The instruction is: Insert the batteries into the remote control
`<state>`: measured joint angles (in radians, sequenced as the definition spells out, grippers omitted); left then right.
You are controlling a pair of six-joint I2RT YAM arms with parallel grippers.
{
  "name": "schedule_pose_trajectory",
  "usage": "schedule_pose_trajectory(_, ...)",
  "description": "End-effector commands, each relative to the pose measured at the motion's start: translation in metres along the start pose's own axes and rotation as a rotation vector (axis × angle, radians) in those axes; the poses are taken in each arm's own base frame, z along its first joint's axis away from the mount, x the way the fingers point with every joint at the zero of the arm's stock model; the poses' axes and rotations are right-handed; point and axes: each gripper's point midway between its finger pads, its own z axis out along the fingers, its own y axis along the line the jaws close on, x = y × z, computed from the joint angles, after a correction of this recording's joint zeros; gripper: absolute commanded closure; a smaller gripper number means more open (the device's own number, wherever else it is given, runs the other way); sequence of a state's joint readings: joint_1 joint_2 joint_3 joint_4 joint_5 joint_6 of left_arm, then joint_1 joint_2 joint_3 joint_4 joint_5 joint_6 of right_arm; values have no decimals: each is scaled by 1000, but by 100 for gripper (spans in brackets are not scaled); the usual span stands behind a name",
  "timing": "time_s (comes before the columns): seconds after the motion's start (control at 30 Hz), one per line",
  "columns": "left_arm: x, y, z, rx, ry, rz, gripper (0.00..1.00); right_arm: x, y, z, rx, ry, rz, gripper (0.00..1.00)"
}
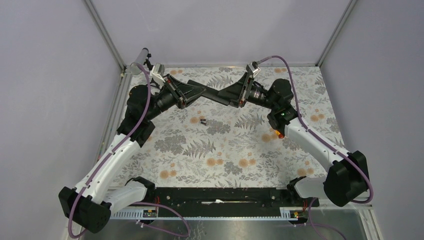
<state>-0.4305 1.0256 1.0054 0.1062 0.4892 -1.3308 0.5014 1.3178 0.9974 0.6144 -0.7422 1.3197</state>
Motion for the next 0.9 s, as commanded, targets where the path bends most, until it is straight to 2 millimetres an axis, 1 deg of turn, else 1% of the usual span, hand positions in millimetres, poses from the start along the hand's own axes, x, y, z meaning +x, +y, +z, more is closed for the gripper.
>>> schedule_pose_trajectory(0.0, -1, -29, -7, 100, -2, 10, 100, -5, 17, 0, -59, -21, -37, 61)
schedule_pose_trajectory(0.1, -5, -31, -10, 110, -13, 1, 100, 0, 15, -4, -75, -19, -25, 73)
schedule_pose_trajectory(0.13, -7, -33, -11, 116, -18, 0, 100, 2, 15, -5, -82, -16, -29, 80)
schedule_pose_trajectory(0.17, -9, -34, -12, 118, -23, -1, 100, 3, 16, -6, -88, -12, -32, 84)
schedule_pose_trajectory(0.3, -20, -38, -18, 141, -46, -8, 100, 12, 21, -11, -112, 18, -52, 90)
schedule_pose_trajectory(0.5, -30, -45, -25, 169, -59, -14, 100, 26, 24, -17, -135, 91, -76, 92)
schedule_pose_trajectory(0.6, -34, -48, -30, 176, -63, -11, 100, 31, 21, -18, -127, 123, -72, 91)
schedule_pose_trajectory(0.67, -37, -48, -32, 177, -67, -6, 100, 33, 17, -18, -108, 145, -69, 87)
schedule_pose_trajectory(0.73, -38, -48, -34, 176, -66, -5, 100, 33, 12, -18, -80, 152, -69, 86)
schedule_pose_trajectory(0.87, -38, -46, -34, 172, -62, -3, 100, 27, 7, -14, -32, 126, -68, 81)
